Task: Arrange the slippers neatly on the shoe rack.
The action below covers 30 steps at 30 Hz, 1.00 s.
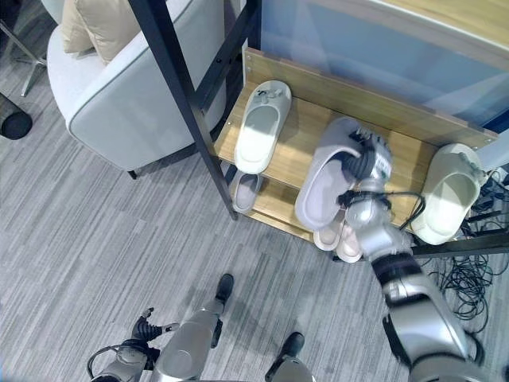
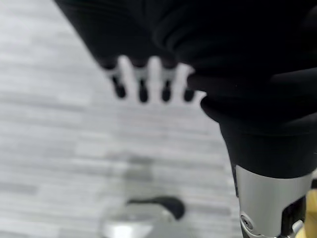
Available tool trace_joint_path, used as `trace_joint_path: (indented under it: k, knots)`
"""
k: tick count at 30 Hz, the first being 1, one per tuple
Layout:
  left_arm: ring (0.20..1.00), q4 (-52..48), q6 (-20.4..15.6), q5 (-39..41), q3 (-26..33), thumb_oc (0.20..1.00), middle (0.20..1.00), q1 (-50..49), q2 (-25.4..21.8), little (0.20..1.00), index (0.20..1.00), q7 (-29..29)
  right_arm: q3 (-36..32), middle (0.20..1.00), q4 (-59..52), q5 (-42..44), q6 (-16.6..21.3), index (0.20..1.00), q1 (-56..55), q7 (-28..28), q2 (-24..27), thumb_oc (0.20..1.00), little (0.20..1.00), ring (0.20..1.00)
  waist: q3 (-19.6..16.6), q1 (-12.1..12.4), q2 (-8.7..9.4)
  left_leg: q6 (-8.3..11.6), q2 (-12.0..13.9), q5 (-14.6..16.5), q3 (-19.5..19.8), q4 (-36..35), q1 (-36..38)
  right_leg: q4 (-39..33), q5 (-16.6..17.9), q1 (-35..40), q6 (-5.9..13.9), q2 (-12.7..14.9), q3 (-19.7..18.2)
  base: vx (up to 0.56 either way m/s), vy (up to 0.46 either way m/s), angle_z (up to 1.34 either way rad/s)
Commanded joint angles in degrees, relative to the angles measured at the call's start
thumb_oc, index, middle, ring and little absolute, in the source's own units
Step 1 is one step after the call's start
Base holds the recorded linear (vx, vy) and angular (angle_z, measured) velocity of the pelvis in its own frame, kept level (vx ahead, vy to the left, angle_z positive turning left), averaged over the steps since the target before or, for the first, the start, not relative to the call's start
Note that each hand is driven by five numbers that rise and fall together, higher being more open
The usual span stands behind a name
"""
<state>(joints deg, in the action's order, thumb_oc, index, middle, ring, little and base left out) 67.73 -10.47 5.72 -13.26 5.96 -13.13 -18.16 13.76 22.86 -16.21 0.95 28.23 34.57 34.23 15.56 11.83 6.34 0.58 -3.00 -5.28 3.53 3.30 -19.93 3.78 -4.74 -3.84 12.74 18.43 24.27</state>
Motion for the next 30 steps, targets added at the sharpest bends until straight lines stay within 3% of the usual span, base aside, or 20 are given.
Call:
trace_joint_path:
  k: [1,4,6,7,8,9,11,14,16,17,22,24,26,27,28,29,30]
  knots:
    - [1.000,-1.45,-0.24,0.72,2.20,1.000,1.000,0.74,-0.42,1.000,1.000,-1.73,-5.64,0.200,-5.13,-6.40,1.83,0.200,-5.25,2.79,1.36,0.200,0.200,0.200,1.16,-1.01,2.60,-0.26,0.59,9.76,1.53,5.26,-0.51,-0.42,19.50,-0.49,1.62,4.55,-4.88,0.05,0.034,0.07]
    - [1.000,-2.69,-0.20,-0.24,2.10,1.000,1.000,0.35,-0.88,1.000,1.000,-1.44,-7.36,0.200,-8.10,-7.51,2.62,0.200,-9.94,2.32,0.09,0.200,0.200,0.200,1.02,-2.00,2.63,-0.82,-0.10,10.09,2.01,6.17,0.06,1.83,20.34,-0.43,1.45,4.98,-6.32,0.05,0.048,0.09]
    - [1.000,-2.75,0.08,-1.25,2.72,1.000,1.000,0.33,-1.69,1.000,1.000,-1.25,-7.93,0.200,-11.35,-7.74,3.97,0.200,-14.93,1.34,-1.91,0.200,0.200,0.200,0.67,-3.57,1.73,-1.82,-0.80,10.83,2.83,7.24,1.82,7.70,19.80,-1.39,0.17,3.83,-12.22,0.12,0.074,0.12]
    - [1.000,-2.56,0.13,-1.37,3.18,1.000,1.000,0.39,-1.92,1.000,1.000,-1.49,-7.60,0.200,-12.67,-7.79,4.58,0.200,-16.83,0.73,-2.73,0.200,0.200,0.200,0.60,-4.91,1.19,-1.99,-0.60,10.95,3.55,6.91,3.18,9.37,16.32,-2.52,-1.40,1.03,-15.93,0.09,0.038,0.28]
    - [1.000,-2.57,0.13,-1.38,3.17,1.000,1.000,0.37,-1.93,1.000,1.000,-1.49,-7.65,0.200,-12.78,-7.81,4.55,0.200,-16.91,0.69,-2.74,0.200,0.200,0.200,0.49,-4.90,1.22,-1.97,-0.60,10.72,3.53,6.76,3.07,9.51,16.34,-2.78,-1.46,1.05,-15.99,0.12,0.045,0.42]
    - [1.000,-2.23,0.11,-0.97,4.48,1.000,1.000,0.48,-2.63,1.000,1.000,-1.67,-7.07,0.200,-14.27,-7.40,5.66,0.200,-18.67,-0.18,-3.47,0.200,0.200,0.200,0.53,-6.02,0.36,-1.79,0.06,10.29,4.02,5.97,4.87,10.28,7.98,-5.04,-3.38,-3.85,-19.84,0.08,0.027,0.36]
    - [1.000,-2.34,0.01,-0.84,5.27,1.000,1.000,0.25,-3.37,1.000,1.000,-1.79,-5.71,0.200,-15.54,-7.26,6.57,0.200,-19.27,-0.73,-3.76,0.200,0.200,0.200,1.26,-7.29,0.02,-1.78,0.04,10.15,5.13,5.17,7.22,9.84,3.75,-8.68,-4.26,-8.91,-22.30,0.13,-0.055,0.20]
    - [1.000,-2.23,-0.25,-0.63,5.56,1.000,1.000,-0.25,-3.16,1.000,1.000,-1.48,-4.27,0.200,-16.45,-7.39,7.54,0.200,-19.86,-1.52,-4.00,0.200,0.200,0.200,2.61,-9.42,-0.47,-1.94,-0.99,10.40,7.58,4.11,10.97,8.29,5.95,-14.66,-3.41,-13.57,-25.55,0.16,-0.172,0.16]
    - [1.000,-2.29,-0.40,-0.99,5.37,1.000,1.000,-0.30,-2.95,1.000,1.000,-1.67,-4.46,0.200,-17.72,-7.13,8.10,0.200,-22.03,-1.90,-4.03,0.200,0.200,0.200,2.39,-10.25,-0.70,-1.85,-2.55,10.43,10.32,4.36,11.56,6.28,5.36,-12.60,-3.49,-14.35,-27.22,0.12,-0.186,0.74]
    - [1.000,-2.27,-0.59,-1.13,5.33,1.000,1.000,-0.56,-2.60,1.000,1.000,-1.63,-4.46,0.200,-17.46,-7.01,8.42,0.200,-22.94,-1.93,-4.18,0.200,0.200,0.200,2.00,-10.51,-0.74,-1.87,-3.36,10.41,11.61,4.82,11.51,5.54,4.66,-11.26,-4.43,-15.07,-28.60,0.10,-0.180,1.32]
    - [1.000,-2.59,-1.12,0.50,6.32,1.000,1.000,-3.72,-1.28,1.000,1.000,-1.86,-3.04,0.200,-16.77,-6.82,9.11,0.200,-25.53,-3.18,-4.02,0.200,0.200,0.200,-0.22,-10.52,-1.57,-0.94,-2.70,10.87,12.55,4.70,12.69,4.16,3.79,-8.16,-6.27,-16.31,-28.27,0.11,-0.152,0.84]
    - [1.000,-2.32,-1.11,4.25,7.70,1.000,1.000,-4.58,-0.37,1.000,1.000,-2.23,-1.85,0.200,-16.56,-5.47,9.78,0.200,-25.67,-3.16,-4.68,0.200,0.200,0.200,-0.02,-10.77,-1.49,0.45,-2.11,12.09,11.93,9.43,11.04,3.08,2.92,-6.46,-7.36,-16.75,-27.28,0.01,-0.209,0.20]
    - [1.000,-2.78,-1.90,6.88,10.05,1.000,1.000,-4.26,-0.21,1.000,1.000,-3.38,0.09,0.200,-17.17,-6.42,10.20,0.200,-26.29,-4.18,-3.71,0.200,0.200,0.200,0.68,-11.39,-1.35,0.92,0.08,12.62,6.80,14.56,7.96,3.34,1.58,-5.03,-8.59,-16.11,-24.68,-0.01,-0.124,0.69]
    - [1.000,-2.79,-1.90,6.86,10.08,1.000,1.000,-4.28,-0.19,1.000,1.000,-3.39,0.13,0.200,-17.16,-6.42,10.20,0.200,-26.27,-4.17,-3.71,0.200,0.200,0.200,0.69,-11.40,-1.38,0.92,0.10,12.70,6.79,14.70,7.91,3.36,1.56,-5.03,-8.60,-16.14,-24.69,0.00,-0.055,0.67]
    - [1.000,-2.99,-1.99,6.67,10.25,1.000,1.000,-4.19,-0.26,1.000,1.000,-3.74,0.35,0.200,-17.88,-7.05,10.41,0.200,-26.87,-4.53,-3.31,0.200,0.200,0.200,0.84,-11.44,-1.47,1.03,1.21,12.14,5.28,14.56,7.31,3.52,1.17,-4.48,-8.78,-15.89,-24.01,0.04,0.022,0.42]
    - [1.000,-2.77,-1.87,5.37,10.39,1.000,1.000,-4.12,-0.51,1.000,1.000,-4.32,0.87,0.200,-18.54,-9.09,10.59,0.200,-27.80,-4.84,-2.28,0.200,0.200,0.200,0.17,-11.68,-1.66,1.95,4.35,9.80,3.54,10.78,7.49,3.98,0.42,-3.94,-8.66,-15.69,-22.88,0.05,0.017,0.33]
    - [1.000,-2.77,-1.87,5.34,10.41,1.000,1.000,-4.15,-0.48,1.000,1.000,-4.34,0.90,0.200,-18.55,-9.12,10.59,0.200,-27.83,-4.82,-2.28,0.200,0.200,0.200,0.14,-11.68,-1.60,2.00,4.35,9.52,3.50,10.22,7.78,3.98,0.41,-3.93,-8.70,-15.66,-22.91,0.07,0.058,0.28]
